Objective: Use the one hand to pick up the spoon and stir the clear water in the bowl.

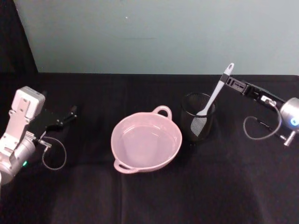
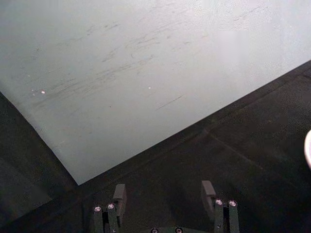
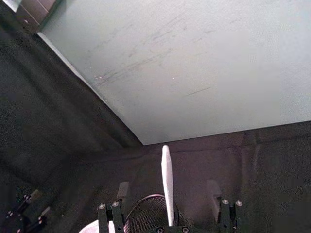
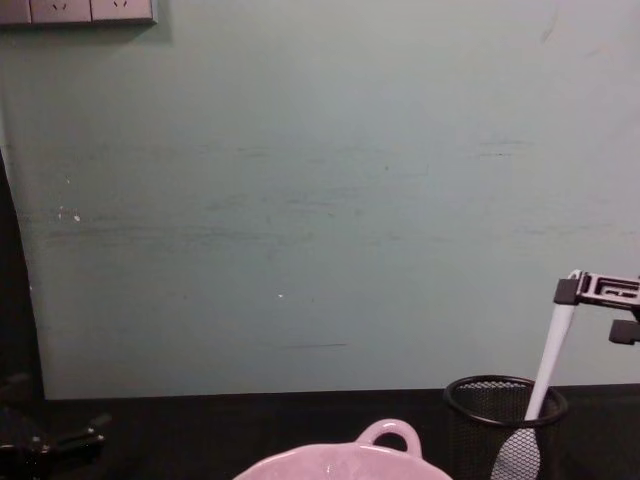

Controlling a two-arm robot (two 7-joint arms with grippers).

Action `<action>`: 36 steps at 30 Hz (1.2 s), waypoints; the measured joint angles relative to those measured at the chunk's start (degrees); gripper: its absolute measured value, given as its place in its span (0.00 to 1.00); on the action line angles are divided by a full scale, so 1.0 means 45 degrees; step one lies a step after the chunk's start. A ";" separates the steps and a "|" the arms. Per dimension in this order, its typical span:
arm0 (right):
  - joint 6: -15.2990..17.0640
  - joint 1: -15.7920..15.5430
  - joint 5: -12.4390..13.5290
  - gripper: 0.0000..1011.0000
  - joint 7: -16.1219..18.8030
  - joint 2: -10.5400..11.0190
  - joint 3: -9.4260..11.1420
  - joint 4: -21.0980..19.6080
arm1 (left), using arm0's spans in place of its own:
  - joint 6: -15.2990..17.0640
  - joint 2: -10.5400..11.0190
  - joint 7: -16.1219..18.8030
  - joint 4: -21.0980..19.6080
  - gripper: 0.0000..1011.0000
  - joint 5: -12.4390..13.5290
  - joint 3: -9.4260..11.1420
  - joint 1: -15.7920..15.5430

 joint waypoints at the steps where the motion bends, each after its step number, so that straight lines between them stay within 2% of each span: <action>1: -0.0006 0.0066 -0.0002 0.99 -0.0034 -0.0022 -0.0047 0.0071 | 0.0000 0.0000 0.0000 0.0000 1.00 0.0001 0.0000 0.0000; 20: -0.0930 0.1499 -0.0386 0.99 -0.0172 -0.0492 -0.1302 0.1620 | 0.0000 0.0000 0.0000 0.0000 1.00 0.0001 0.0000 0.0000; 29: -0.1048 0.1828 -0.0341 0.99 -0.0272 -0.0611 -0.1587 0.2016 | 0.0000 0.0000 0.0000 0.0000 1.00 0.0001 -0.0001 0.0000; 36: -0.1056 0.1850 -0.0293 0.99 -0.0268 -0.0612 -0.1634 0.2061 | 0.0000 0.0000 0.0000 0.0000 1.00 0.0000 0.0000 0.0000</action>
